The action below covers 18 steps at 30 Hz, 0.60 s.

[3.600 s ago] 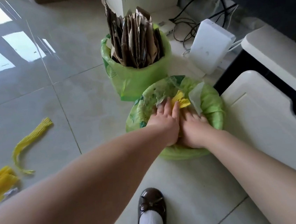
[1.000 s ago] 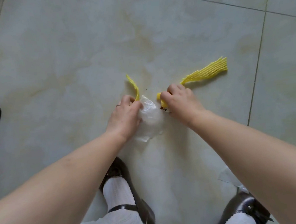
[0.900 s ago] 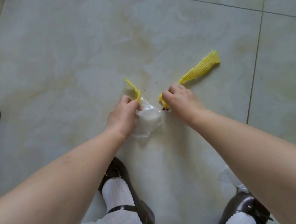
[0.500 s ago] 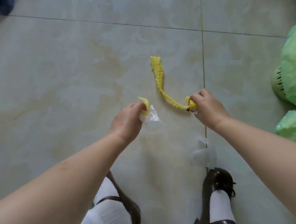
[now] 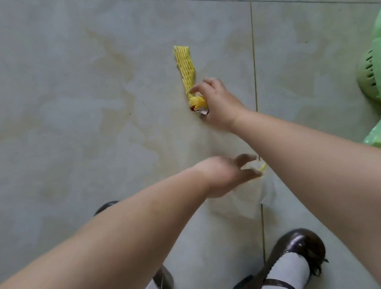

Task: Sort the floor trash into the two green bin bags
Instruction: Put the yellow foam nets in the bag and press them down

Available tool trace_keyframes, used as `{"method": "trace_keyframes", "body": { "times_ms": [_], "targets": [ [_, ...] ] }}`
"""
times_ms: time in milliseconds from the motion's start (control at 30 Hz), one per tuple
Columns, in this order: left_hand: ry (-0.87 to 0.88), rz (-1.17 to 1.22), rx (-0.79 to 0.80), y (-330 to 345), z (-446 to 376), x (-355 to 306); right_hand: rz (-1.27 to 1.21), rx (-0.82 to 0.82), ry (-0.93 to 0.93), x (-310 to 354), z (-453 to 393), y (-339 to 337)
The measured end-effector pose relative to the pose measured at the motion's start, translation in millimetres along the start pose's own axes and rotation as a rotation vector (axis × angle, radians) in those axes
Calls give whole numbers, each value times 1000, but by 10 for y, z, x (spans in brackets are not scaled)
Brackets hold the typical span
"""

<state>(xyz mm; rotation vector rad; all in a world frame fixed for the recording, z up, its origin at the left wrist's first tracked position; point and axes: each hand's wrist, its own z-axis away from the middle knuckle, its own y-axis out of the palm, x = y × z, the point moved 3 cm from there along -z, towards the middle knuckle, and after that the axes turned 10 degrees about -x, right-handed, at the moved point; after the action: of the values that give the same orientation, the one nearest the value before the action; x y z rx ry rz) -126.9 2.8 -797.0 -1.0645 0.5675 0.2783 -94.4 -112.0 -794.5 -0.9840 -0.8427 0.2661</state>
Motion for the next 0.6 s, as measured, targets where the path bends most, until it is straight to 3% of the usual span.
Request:
{"method": "trace_keyframes", "body": {
  "times_ms": [100, 167, 400, 600],
  "targets": [
    [242, -95, 95, 261, -270, -107, 97, 162, -83, -98, -81, 248],
    [201, -39, 172, 364, -400, -34, 162, 159, -159, -197, -120, 324],
    [224, -64, 174, 294, -462, 74, 245, 32, -286, -440, -201, 245],
    [248, -282, 135, 273, -348, 136, 117, -32, -134, -637, -7, 5]
  ]
}}
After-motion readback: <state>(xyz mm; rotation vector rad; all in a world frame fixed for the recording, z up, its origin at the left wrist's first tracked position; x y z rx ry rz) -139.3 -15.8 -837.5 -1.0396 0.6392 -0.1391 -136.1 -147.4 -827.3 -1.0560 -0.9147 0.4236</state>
